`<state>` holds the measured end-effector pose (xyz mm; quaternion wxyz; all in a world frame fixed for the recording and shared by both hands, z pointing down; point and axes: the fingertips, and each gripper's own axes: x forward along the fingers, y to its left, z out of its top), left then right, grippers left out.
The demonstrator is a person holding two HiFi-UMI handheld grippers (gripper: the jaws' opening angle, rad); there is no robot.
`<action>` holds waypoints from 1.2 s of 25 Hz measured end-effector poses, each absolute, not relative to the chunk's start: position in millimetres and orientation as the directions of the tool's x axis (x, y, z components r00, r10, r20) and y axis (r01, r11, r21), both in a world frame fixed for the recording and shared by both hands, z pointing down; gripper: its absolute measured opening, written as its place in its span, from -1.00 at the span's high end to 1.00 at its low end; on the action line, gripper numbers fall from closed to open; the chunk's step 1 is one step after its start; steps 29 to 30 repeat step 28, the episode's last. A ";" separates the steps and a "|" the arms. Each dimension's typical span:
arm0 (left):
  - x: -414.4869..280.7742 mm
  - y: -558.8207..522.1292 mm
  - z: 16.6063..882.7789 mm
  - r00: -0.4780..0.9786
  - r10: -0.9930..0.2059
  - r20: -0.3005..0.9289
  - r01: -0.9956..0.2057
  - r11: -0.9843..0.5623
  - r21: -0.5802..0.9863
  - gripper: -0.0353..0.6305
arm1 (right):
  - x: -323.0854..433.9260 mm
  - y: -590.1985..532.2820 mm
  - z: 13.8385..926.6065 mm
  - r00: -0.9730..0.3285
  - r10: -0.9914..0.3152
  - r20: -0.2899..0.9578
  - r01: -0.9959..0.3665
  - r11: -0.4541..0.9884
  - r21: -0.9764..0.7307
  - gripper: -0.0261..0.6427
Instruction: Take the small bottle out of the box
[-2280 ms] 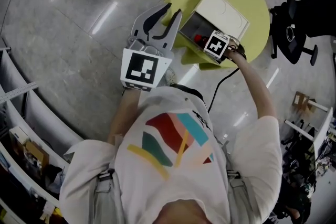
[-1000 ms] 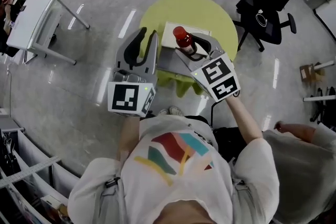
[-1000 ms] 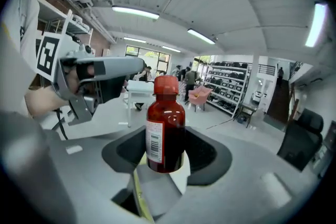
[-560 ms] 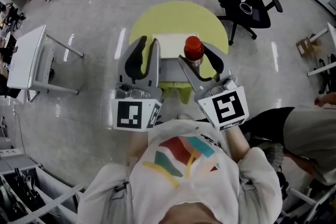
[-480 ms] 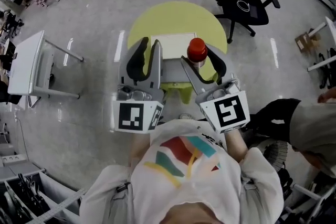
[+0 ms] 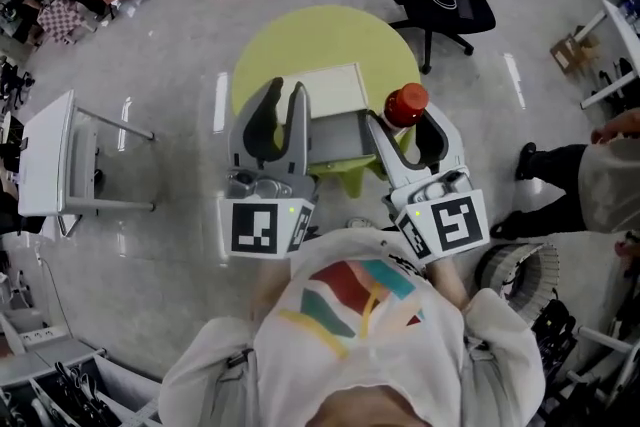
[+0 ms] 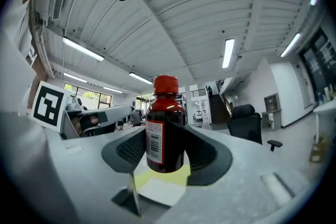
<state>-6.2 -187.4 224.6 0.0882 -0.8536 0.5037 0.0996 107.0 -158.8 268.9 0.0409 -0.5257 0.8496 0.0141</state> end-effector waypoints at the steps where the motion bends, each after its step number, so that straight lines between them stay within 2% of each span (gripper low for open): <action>1: -4.9 -188.1 225.2 0.474 -0.842 -0.258 -0.877 -0.479 -0.050 0.66 | 109.9 -159.4 270.7 -0.441 -0.893 -0.085 -0.894 0.446 -0.042 0.28; 14: 6.0 -192.6 233.3 0.492 -0.838 -0.236 -0.867 -0.495 -0.050 0.66 | 132.1 -164.1 278.6 -0.375 -0.925 -0.057 -0.926 0.377 -0.023 0.28; 30: 8.4 -198.3 236.6 0.481 -0.850 -0.215 -0.875 -0.481 -0.055 0.66 | 143.8 -173.8 280.9 -0.364 -0.930 -0.046 -0.931 0.365 -0.020 0.28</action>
